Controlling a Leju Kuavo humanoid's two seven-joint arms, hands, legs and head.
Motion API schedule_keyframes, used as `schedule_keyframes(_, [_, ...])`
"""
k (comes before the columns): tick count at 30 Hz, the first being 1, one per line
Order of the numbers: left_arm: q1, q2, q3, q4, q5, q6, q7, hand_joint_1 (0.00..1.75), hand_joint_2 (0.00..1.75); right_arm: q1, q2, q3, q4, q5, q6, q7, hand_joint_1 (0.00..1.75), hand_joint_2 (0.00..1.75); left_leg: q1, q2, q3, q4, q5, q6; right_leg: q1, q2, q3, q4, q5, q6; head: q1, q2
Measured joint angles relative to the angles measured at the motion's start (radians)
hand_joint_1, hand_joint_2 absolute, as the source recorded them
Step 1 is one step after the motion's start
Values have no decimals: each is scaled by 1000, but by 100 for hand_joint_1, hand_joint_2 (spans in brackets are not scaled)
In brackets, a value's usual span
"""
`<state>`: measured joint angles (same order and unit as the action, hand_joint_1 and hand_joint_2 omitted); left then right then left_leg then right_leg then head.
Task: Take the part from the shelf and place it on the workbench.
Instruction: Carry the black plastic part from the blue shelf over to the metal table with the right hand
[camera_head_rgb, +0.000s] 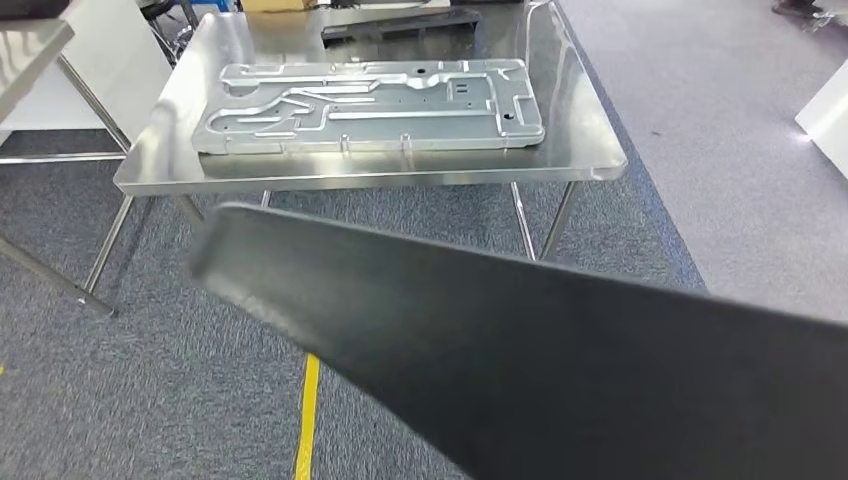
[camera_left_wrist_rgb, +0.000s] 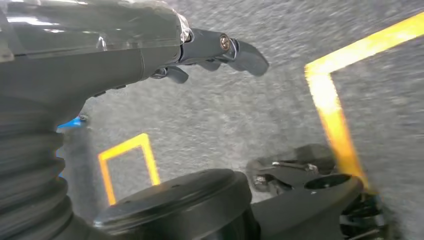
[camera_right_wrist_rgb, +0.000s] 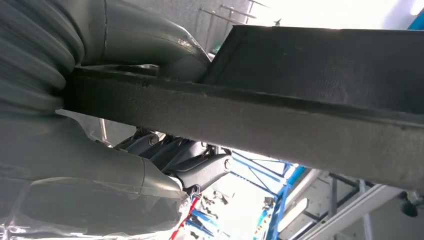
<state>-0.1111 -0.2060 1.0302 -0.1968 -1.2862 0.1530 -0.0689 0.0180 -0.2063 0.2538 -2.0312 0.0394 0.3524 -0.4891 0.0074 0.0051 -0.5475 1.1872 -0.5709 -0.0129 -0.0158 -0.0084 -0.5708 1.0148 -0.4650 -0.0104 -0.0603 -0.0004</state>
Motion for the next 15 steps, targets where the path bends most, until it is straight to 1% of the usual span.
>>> schedule_keyframes(1, [-3, 0, 1, 0, 1, 0, -2, 0, 175, 0, 0, 0, 0, 0, 0, 0, 140, 175, 0, 0, -45, 61, -27, -2, 2, 0, 9, 0, -9, -3, 0, 0])
schedule_keyframes(2, [-7, 0, 2, 0, 2, 0, -4, 0, 175, 0, 0, 0, 0, 0, 0, 0, 140, 175, -1, 0, -82, 99, -56, -3, 3, 1, 20, 0, -19, -4, 0, 0])
schedule_keyframes(3, [-11, 0, 3, 0, 2, 0, -5, 0, 175, 0, 0, 0, 0, 0, 1, 0, 140, 175, -2, 0, -104, 107, -73, -1, 5, 2, 33, 0, -29, -5, 0, 0])
schedule_keyframes(4, [-12, 0, 4, 0, 3, 0, -5, 0, 175, 0, 0, 0, 0, 0, 1, 0, 140, 175, -3, 0, -112, 84, -67, 3, 6, 4, 48, 0, -41, -5, 0, 0])
schedule_keyframes(5, [-12, 0, 6, 0, 3, 0, -5, 0, 175, 0, 0, 0, 0, 0, 1, 0, 140, 175, -5, 0, -109, 36, -37, 10, 8, 6, 65, 0, -53, -5, 0, 0])
schedule_keyframes(7, [-9, 1, 10, 0, 3, 0, -6, 0, 175, 0, 0, 1, 0, 0, 2, 0, 140, 175, -12, -1, -96, -77, 75, 28, 11, 9, 92, -1, -75, -1, 0, 0])
schedule_keyframes(8, [-8, 1, 12, 0, 4, -1, -6, 0, 175, 0, 0, 1, 0, -1, 2, 1, 140, 175, -16, -3, -91, -113, 113, 34, 12, 11, 101, -2, -85, 3, 0, 0])
schedule_keyframes(9, [-8, 1, 14, 0, 4, -2, -6, 0, 175, -1, 0, 1, 0, -1, 3, 1, 140, 175, -20, -5, -88, -132, 136, 40, 13, 13, 110, -2, -92, 9, 0, 0])
schedule_keyframes(10, [-8, 2, 15, 0, 4, -3, -6, 0, 175, -1, 0, 2, -1, -1, 3, 1, 140, 175, -21, -7, -82, -138, 131, 45, 13, 15, 116, 3, -92, 17, 0, 0])
schedule_keyframes(11, [-9, 1, 15, 0, 3, -5, -6, 0, 175, -2, 0, 2, -2, -1, 3, 1, 140, 175, -20, -7, -68, -146, 129, 50, 13, 15, 116, 13, -88, 24, 0, 0])
schedule_keyframes(12, [-9, 1, 16, 0, 3, -6, -6, 0, 175, -3, 0, 2, -4, -1, 3, 1, 140, 175, -18, -8, -53, -157, 128, 55, 12, 14, 111, 36, -78, 30, 0, 0])
schedule_keyframes(13, [-8, 0, 16, 0, 2, -8, -5, 0, 175, -4, 0, 2, -5, -1, 4, 0, 140, 175, -15, -9, -35, -167, 125, 59, 10, 13, 91, 73, -69, 36, 0, 0])
schedule_keyframes(14, [-6, 0, 16, 0, 2, -9, -5, 0, 175, -6, 0, 3, -6, -1, 4, 0, 140, 175, -13, -9, -18, -177, 121, 61, 9, 13, 60, 123, -69, 40, 0, 0])
schedule_keyframes(15, [-4, 0, 16, 0, 3, -10, -5, 0, 175, -6, 1, 3, -7, -2, 5, 0, 140, 175, -12, -9, -6, -182, 114, 64, 6, 12, 19, 177, -80, 43, 0, 0])
